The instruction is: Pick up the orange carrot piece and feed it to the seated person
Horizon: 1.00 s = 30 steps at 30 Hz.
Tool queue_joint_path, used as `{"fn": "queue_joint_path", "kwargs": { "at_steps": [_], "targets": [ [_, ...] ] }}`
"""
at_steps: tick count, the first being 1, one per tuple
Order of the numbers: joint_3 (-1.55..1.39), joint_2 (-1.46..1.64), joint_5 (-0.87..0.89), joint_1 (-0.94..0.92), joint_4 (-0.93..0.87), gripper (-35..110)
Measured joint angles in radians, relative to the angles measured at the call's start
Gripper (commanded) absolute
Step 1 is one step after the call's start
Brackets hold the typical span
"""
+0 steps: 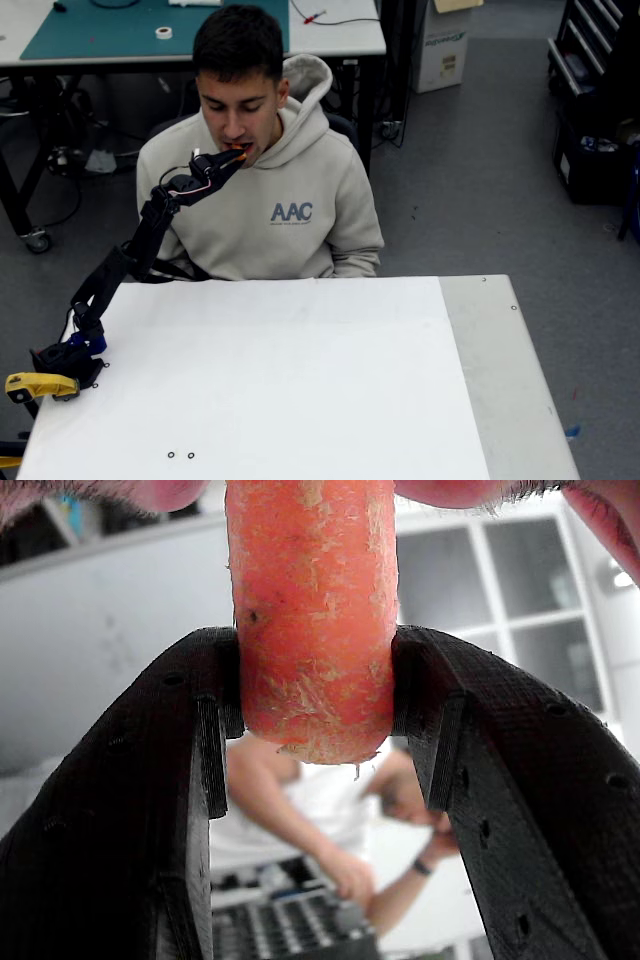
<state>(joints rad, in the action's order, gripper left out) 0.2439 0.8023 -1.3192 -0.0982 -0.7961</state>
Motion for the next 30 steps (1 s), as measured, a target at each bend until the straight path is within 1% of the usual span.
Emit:
{"fn": "queue_joint_path", "kwargs": {
  "at_steps": [5,13,17,30],
  "targets": [
    [0.000,0.000,0.000,0.002,0.000,1],
    [0.000,0.000,0.006,0.002,0.000,22],
    [0.000,0.000,0.005,-0.009,0.000,28],
    [0.000,0.000,-0.002,-0.028,0.000,28]
  ]
}}
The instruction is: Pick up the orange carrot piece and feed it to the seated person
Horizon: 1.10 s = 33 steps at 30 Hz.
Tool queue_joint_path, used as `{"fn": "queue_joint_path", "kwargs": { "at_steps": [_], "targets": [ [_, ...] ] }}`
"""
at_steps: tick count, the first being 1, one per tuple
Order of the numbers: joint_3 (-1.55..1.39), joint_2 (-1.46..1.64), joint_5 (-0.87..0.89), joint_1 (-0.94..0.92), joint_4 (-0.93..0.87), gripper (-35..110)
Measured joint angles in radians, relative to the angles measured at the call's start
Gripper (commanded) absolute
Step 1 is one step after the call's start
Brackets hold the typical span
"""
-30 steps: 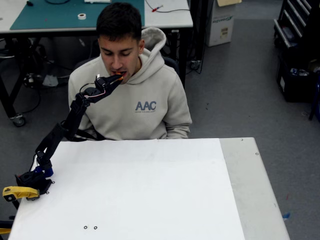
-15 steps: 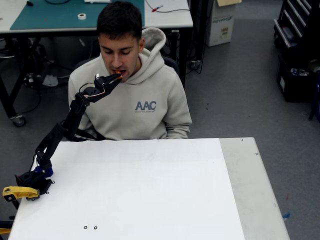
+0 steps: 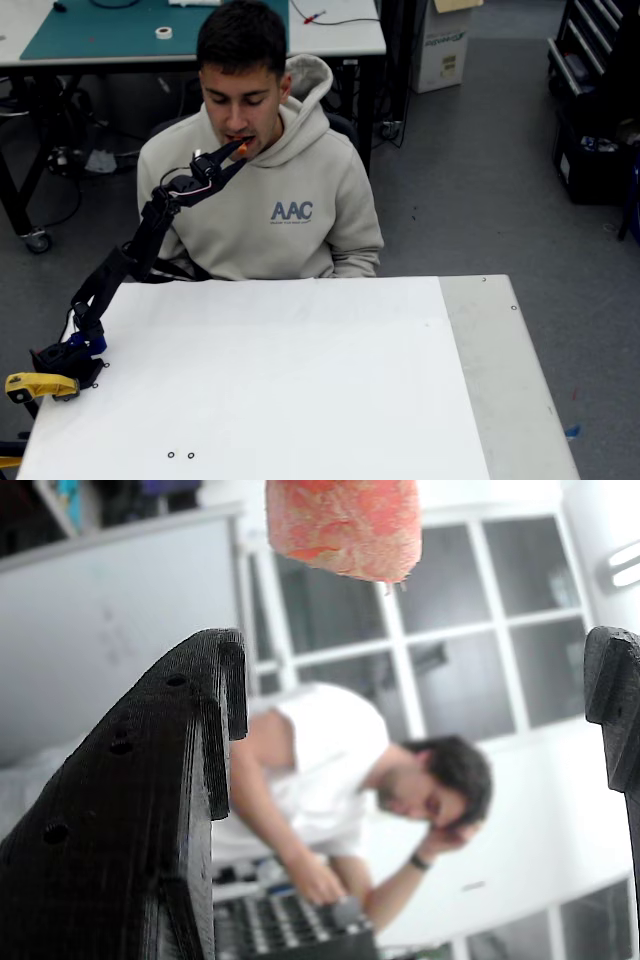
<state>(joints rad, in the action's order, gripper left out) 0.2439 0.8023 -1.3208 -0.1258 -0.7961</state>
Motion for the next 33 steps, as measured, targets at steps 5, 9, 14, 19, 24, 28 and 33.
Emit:
{"fn": "queue_joint_path", "kwargs": {
  "at_steps": [5,9,14,19,24,28,33],
  "targets": [
    [0.000,0.000,0.003,-0.075,0.000,28],
    [0.000,0.000,0.008,-0.143,0.000,28],
    [0.000,0.000,0.008,-0.166,0.000,27],
    [0.000,0.000,0.008,-0.158,-0.006,20],
    [0.000,0.000,0.008,-0.169,-0.006,-1],
    [0.000,0.000,0.008,-0.160,-0.006,-1],
    [0.000,0.000,0.008,-0.163,-0.006,-2]
  ]
}}
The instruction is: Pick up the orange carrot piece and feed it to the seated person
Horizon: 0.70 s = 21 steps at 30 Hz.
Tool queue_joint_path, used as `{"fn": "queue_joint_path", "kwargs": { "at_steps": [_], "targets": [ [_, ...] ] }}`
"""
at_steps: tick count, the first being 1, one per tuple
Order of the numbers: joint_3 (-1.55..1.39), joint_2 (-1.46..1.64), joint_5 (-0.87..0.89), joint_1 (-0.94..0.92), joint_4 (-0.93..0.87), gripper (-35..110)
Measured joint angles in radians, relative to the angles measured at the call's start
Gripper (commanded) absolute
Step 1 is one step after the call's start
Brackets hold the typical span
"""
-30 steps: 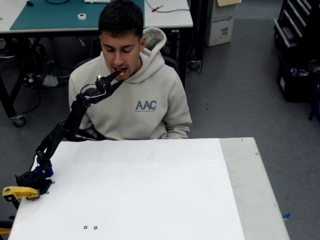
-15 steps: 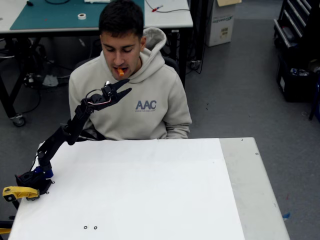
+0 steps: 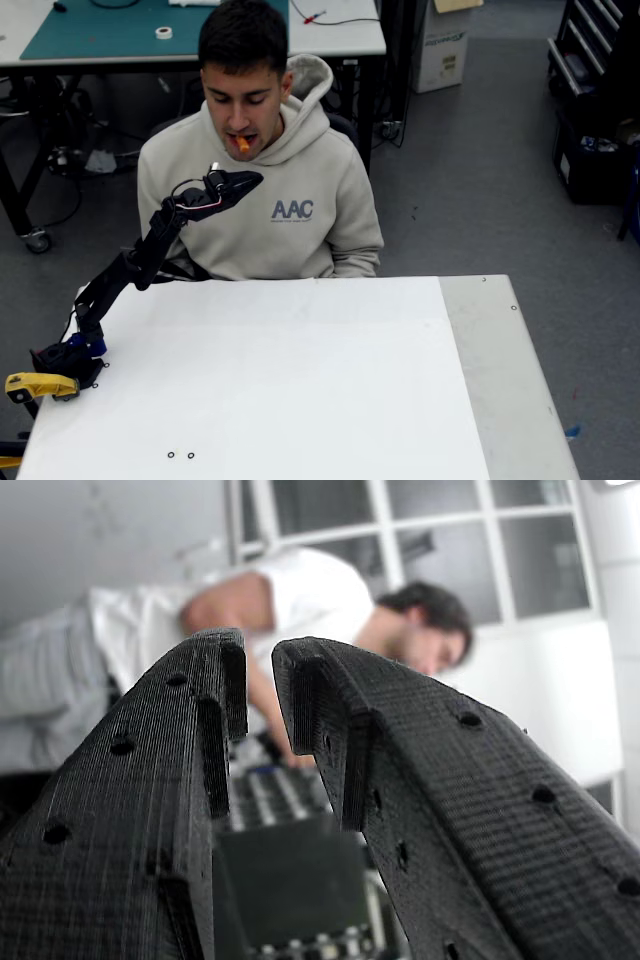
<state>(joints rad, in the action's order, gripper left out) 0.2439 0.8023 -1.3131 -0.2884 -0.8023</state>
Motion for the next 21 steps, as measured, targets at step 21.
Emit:
{"fn": "queue_joint_path", "kwargs": {
  "at_steps": [21],
  "targets": [
    [-0.336,0.262,0.448,-0.002,0.000,-2]
  ]
}}
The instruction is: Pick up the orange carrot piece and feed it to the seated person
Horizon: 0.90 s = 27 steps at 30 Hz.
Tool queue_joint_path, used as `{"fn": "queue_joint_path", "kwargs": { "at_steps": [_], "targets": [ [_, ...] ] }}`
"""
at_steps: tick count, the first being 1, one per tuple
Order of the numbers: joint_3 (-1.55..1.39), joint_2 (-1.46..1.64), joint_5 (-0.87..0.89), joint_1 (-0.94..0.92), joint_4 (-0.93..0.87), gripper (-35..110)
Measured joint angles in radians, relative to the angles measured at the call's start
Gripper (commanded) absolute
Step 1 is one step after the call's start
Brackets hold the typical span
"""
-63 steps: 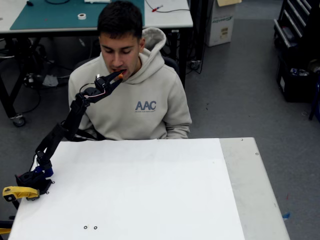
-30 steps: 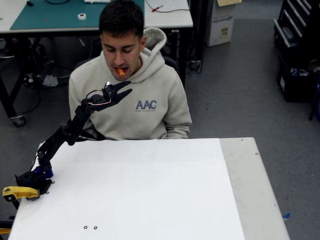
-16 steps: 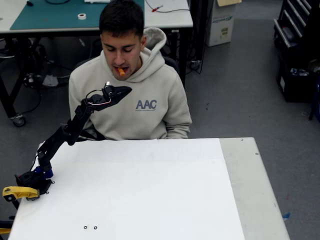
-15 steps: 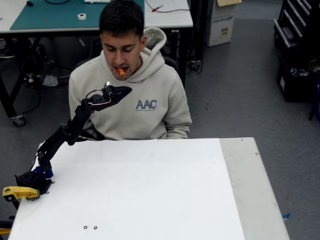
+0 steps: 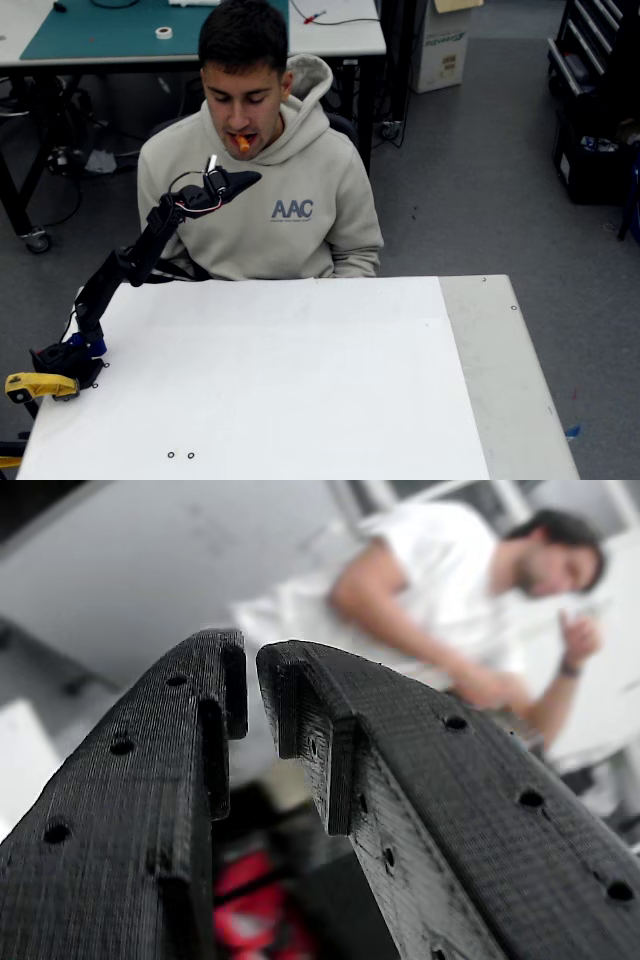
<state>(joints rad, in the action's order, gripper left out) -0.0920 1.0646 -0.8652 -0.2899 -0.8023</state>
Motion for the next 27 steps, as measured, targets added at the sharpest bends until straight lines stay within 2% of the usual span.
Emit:
{"fn": "queue_joint_path", "kwargs": {
  "at_steps": [9,27],
  "targets": [
    [-0.537,0.374,0.273,0.000,0.000,-2],
    [-1.681,1.114,0.630,0.058,0.000,-2]
  ]
}}
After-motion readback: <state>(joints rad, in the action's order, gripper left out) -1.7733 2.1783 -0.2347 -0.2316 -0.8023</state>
